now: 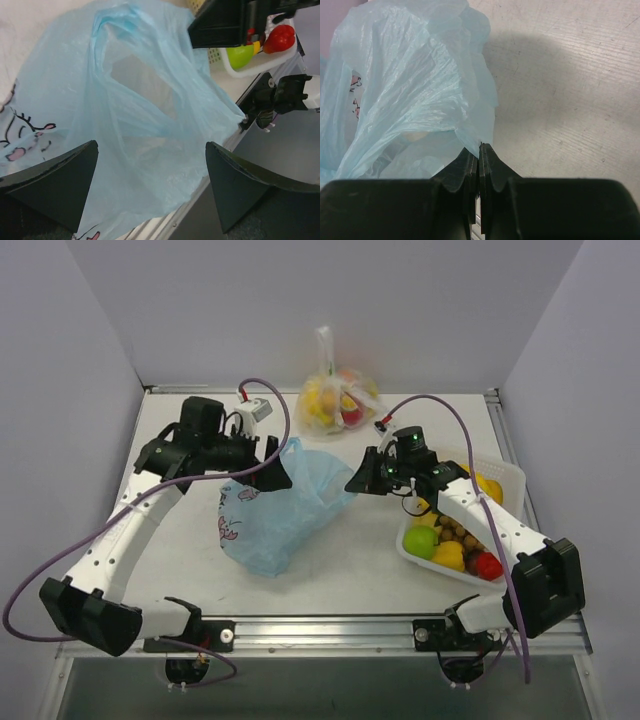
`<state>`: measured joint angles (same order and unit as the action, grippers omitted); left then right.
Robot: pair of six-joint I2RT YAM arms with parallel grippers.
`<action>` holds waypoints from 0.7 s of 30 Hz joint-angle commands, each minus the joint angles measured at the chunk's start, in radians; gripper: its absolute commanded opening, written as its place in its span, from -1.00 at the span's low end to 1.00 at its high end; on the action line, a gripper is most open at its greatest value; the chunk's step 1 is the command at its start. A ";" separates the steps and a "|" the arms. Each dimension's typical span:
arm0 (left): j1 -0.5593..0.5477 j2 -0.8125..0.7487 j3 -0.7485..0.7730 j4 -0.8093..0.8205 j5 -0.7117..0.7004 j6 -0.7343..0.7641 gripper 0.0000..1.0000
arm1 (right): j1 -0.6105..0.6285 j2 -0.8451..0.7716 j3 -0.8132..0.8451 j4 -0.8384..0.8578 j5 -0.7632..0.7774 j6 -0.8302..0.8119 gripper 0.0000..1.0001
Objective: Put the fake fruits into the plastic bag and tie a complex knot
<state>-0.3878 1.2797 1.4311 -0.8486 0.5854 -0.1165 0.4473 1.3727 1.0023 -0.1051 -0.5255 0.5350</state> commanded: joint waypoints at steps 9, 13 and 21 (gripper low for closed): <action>-0.097 0.092 -0.037 0.196 -0.038 -0.253 0.95 | 0.040 -0.020 -0.001 -0.004 0.073 -0.029 -1.00; -0.099 0.162 -0.031 0.307 0.054 -0.333 0.95 | 0.048 -0.024 -0.008 -0.011 0.129 -0.035 -1.00; -0.183 0.178 -0.008 0.350 -0.074 -0.333 0.95 | 0.048 -0.029 0.002 -0.028 0.150 -0.013 -1.00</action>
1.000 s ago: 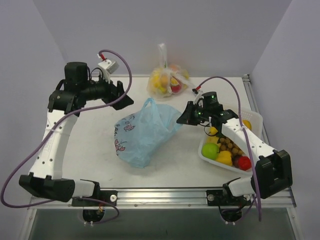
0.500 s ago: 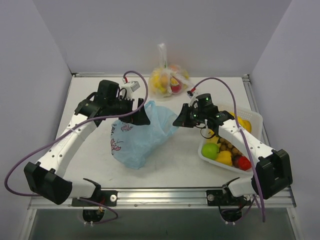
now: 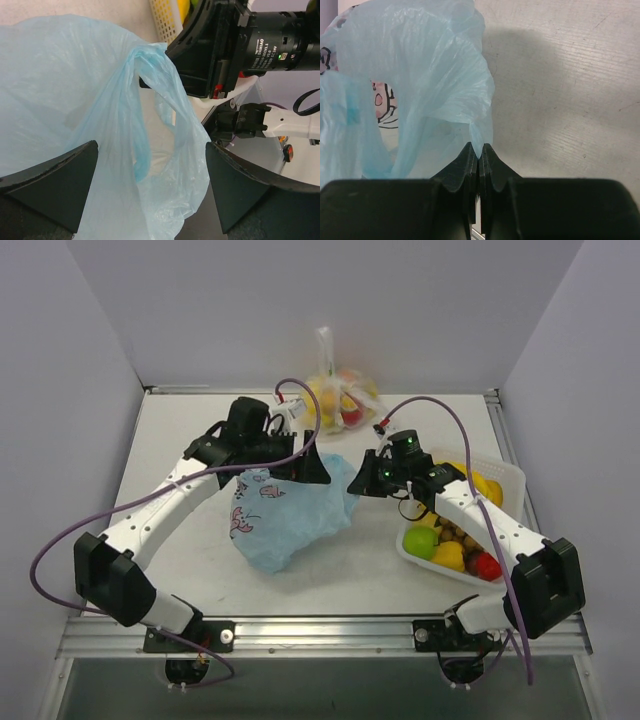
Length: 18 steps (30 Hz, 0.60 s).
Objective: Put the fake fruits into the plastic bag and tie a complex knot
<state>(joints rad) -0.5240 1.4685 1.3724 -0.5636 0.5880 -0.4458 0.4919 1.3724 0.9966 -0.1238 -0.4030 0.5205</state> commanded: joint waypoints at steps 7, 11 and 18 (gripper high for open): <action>-0.133 0.016 0.037 -0.022 -0.295 0.140 0.95 | 0.008 -0.027 0.034 -0.023 0.024 0.010 -1.00; -0.151 0.042 0.054 -0.044 -0.329 0.205 0.47 | 0.010 -0.029 0.037 -0.025 0.012 0.016 -1.00; -0.004 0.032 0.204 -0.096 0.055 0.384 -1.00 | -0.087 -0.075 -0.030 -0.034 -0.065 0.023 -0.96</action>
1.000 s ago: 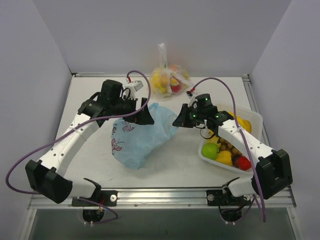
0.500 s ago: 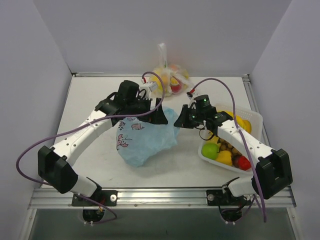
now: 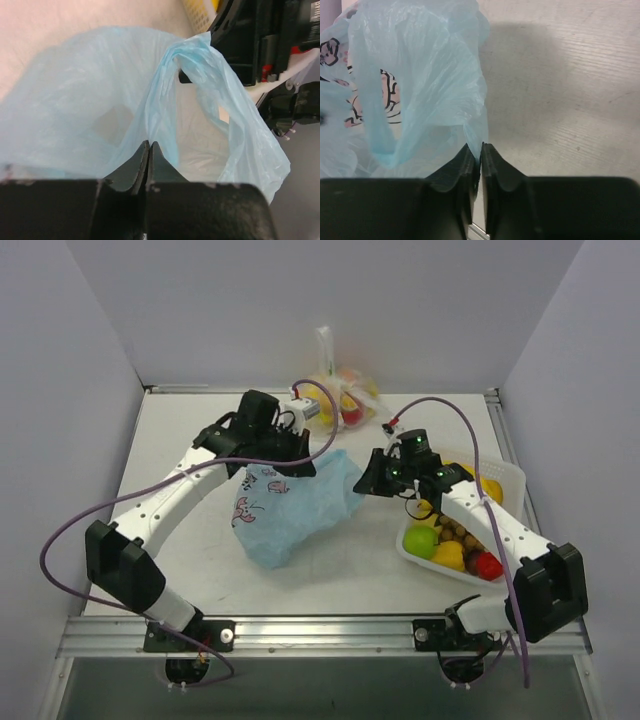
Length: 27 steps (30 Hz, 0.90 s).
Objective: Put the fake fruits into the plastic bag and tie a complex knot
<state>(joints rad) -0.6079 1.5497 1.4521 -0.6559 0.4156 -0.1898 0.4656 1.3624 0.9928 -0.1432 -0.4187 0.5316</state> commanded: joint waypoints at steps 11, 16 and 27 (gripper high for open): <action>0.160 -0.344 0.027 -0.107 0.600 0.808 -1.00 | -0.192 -0.250 0.026 -0.194 -0.158 -0.262 0.93; 0.166 -0.467 -0.154 -0.018 0.598 0.755 -1.00 | -0.237 -0.276 0.142 -0.393 -0.169 -0.513 1.00; 0.209 -0.516 -0.254 0.372 0.612 0.370 -1.00 | -0.364 -0.282 0.130 -0.722 0.040 -0.829 0.83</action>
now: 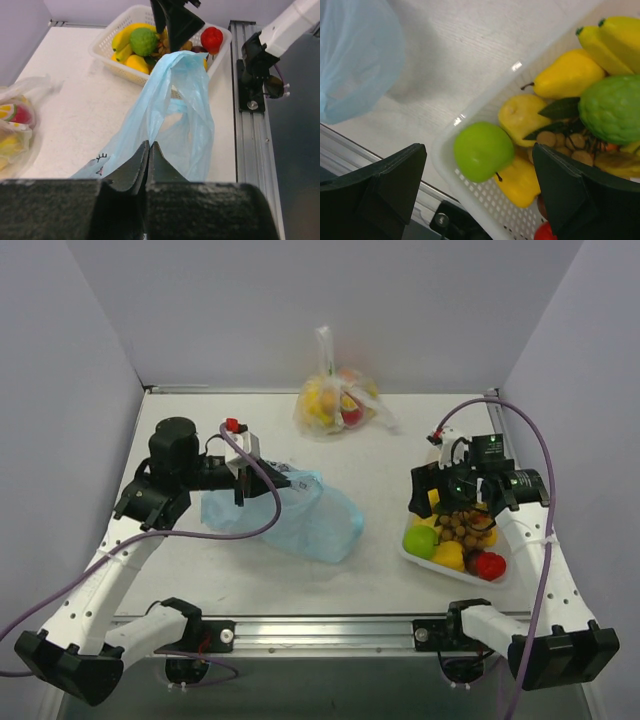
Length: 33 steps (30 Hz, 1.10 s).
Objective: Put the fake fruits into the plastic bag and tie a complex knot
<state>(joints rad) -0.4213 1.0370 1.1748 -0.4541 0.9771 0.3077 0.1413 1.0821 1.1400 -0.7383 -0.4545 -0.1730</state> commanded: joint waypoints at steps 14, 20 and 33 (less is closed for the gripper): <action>0.116 -0.011 -0.063 0.515 0.115 -0.469 -1.00 | -0.105 0.104 -0.117 -0.254 -0.012 -0.313 0.73; 0.124 -0.009 -0.073 0.539 0.115 -0.489 -1.00 | -0.091 0.157 -0.158 -0.236 -0.027 -0.342 0.75; 0.138 -0.008 -0.096 0.595 0.115 -0.541 -1.00 | -0.002 0.217 -0.243 -0.078 0.010 -0.284 0.67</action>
<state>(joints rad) -0.2928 1.0374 1.0782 0.0799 1.0752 -0.2123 0.1272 1.2888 0.9123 -0.8280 -0.4583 -0.4686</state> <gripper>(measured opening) 0.009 0.848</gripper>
